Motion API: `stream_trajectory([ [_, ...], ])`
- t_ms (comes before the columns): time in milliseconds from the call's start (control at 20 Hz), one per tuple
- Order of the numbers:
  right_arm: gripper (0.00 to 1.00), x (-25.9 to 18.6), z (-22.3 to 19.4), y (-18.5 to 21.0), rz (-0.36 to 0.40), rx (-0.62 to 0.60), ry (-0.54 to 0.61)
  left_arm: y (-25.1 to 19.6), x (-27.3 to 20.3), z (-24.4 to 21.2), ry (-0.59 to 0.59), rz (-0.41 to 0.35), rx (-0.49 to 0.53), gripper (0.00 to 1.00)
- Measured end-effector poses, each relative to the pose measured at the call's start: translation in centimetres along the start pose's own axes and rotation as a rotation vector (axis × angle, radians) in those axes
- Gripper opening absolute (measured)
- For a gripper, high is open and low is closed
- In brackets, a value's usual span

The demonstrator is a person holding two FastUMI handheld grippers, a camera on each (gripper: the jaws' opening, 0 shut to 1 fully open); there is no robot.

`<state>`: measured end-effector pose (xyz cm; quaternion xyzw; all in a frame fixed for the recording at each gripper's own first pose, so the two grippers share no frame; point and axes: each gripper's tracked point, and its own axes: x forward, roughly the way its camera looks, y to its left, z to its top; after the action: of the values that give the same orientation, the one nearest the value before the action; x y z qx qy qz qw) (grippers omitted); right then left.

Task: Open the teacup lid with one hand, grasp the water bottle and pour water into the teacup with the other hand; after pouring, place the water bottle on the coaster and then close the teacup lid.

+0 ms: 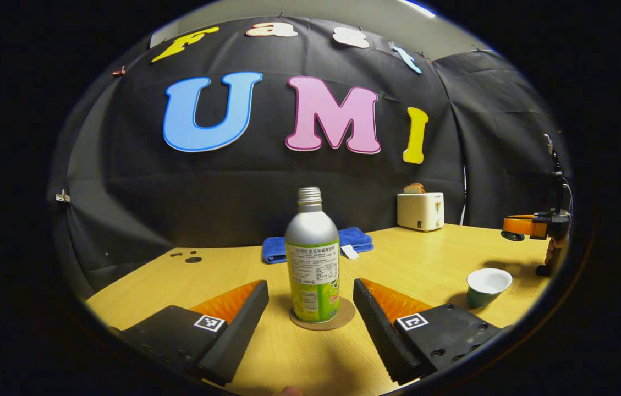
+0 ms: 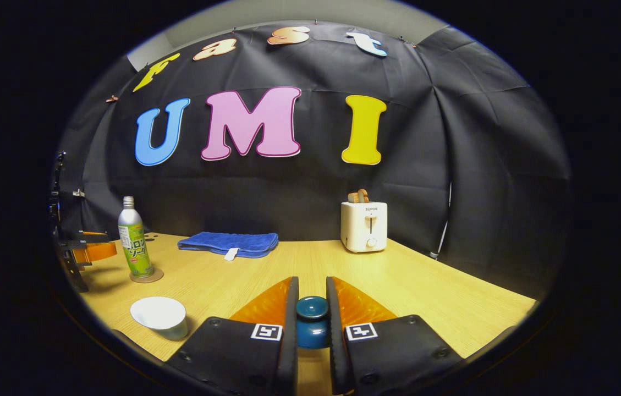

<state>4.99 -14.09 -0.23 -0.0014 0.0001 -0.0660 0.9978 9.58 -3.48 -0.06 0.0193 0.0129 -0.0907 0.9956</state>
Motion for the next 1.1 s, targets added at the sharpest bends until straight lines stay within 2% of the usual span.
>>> stream_trajectory([
  [150, 0.27, -0.5, 0.1, 1.6, 0.032, 0.015, 0.000, 0.7, -1.3, -0.2, 0.004, 0.023, -0.040, 0.97],
  [500, 0.27, -1.7, -0.8, 10.9, 0.224, 0.090, 0.053, 1.5, -1.8, -0.3, 0.004, 0.047, -0.041, 0.98],
  [750, 0.27, -1.6, -1.6, 14.7, 0.274, 0.087, 0.106, 1.2, -1.8, -0.2, 0.004, 0.036, -0.041, 0.98],
  [1000, 0.27, -1.6, -2.2, 16.5, 0.278, -0.012, 0.122, 0.7, -1.8, -0.2, 0.002, 0.003, -0.040, 0.98],
  [1100, 0.27, -1.5, -2.2, 17.2, 0.289, -0.012, 0.129, 0.7, -1.8, -0.1, 0.003, 0.000, -0.040, 0.98],
])
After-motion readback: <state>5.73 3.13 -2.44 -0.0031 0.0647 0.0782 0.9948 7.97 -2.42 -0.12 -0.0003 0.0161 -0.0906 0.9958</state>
